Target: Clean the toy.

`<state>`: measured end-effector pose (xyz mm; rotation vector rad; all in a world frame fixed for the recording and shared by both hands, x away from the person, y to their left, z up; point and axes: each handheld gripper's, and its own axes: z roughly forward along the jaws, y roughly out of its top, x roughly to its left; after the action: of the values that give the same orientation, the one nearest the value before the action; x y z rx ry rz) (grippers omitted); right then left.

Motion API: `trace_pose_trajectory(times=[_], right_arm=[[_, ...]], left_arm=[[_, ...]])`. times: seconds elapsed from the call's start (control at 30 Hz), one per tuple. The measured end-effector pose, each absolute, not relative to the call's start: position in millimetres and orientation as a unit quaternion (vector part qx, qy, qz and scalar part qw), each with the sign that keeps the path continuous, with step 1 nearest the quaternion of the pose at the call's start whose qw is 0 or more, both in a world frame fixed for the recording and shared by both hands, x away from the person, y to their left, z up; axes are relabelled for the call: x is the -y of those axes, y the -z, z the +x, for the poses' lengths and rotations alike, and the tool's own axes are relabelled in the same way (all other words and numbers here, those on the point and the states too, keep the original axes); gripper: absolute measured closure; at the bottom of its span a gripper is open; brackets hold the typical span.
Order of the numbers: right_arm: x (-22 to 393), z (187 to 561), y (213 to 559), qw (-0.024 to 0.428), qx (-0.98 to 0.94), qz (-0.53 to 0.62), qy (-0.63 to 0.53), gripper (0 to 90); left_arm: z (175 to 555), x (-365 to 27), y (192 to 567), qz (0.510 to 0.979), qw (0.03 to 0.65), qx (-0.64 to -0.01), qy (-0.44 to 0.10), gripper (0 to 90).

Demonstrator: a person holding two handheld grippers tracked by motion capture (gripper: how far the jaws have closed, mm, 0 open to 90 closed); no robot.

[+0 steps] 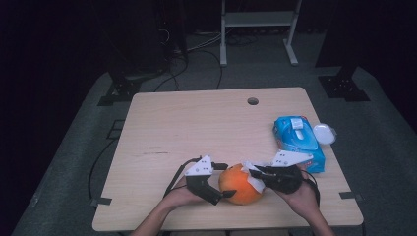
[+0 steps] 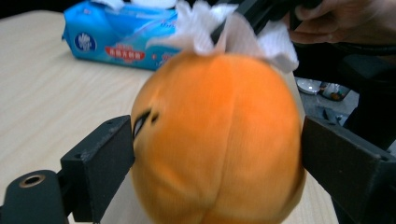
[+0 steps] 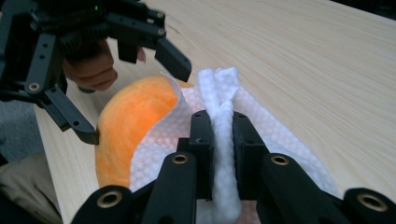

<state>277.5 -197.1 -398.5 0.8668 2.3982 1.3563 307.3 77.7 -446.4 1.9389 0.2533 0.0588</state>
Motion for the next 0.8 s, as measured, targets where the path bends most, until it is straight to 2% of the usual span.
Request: trace_pose_trajectory(times=[0.17, 0.27, 0.4, 0.6, 0.8], right_arm=[[191.0, 271.9, 391.2, 0.14, -0.816, 0.291, -0.48, 80.3], [180.7, 265.2, 384.8, 0.121, -0.811, 0.275, -0.502, 80.2], [167.3, 261.0, 385.3, 0.135, -0.827, 0.256, -0.481, 80.0], [191.5, 274.1, 390.3, 0.136, -0.811, 0.305, -0.481, 79.4], [178.9, 263.1, 383.2, 0.133, -0.81, 0.278, -0.499, 80.2]], left_arm=[[300.8, -71.3, 444.2, 0.827, 0.552, -0.096, -0.048, 26.0], [297.0, -66.4, 442.9, 0.826, 0.552, -0.096, -0.056, 27.0], [295.5, -67.8, 440.9, 0.824, 0.555, -0.097, -0.063, 32.5], [296.9, -68.5, 441.1, 0.818, 0.563, -0.1, -0.054, 34.1], [294.5, -65.4, 437.7, 0.812, 0.568, -0.12, -0.053, 35.9]])
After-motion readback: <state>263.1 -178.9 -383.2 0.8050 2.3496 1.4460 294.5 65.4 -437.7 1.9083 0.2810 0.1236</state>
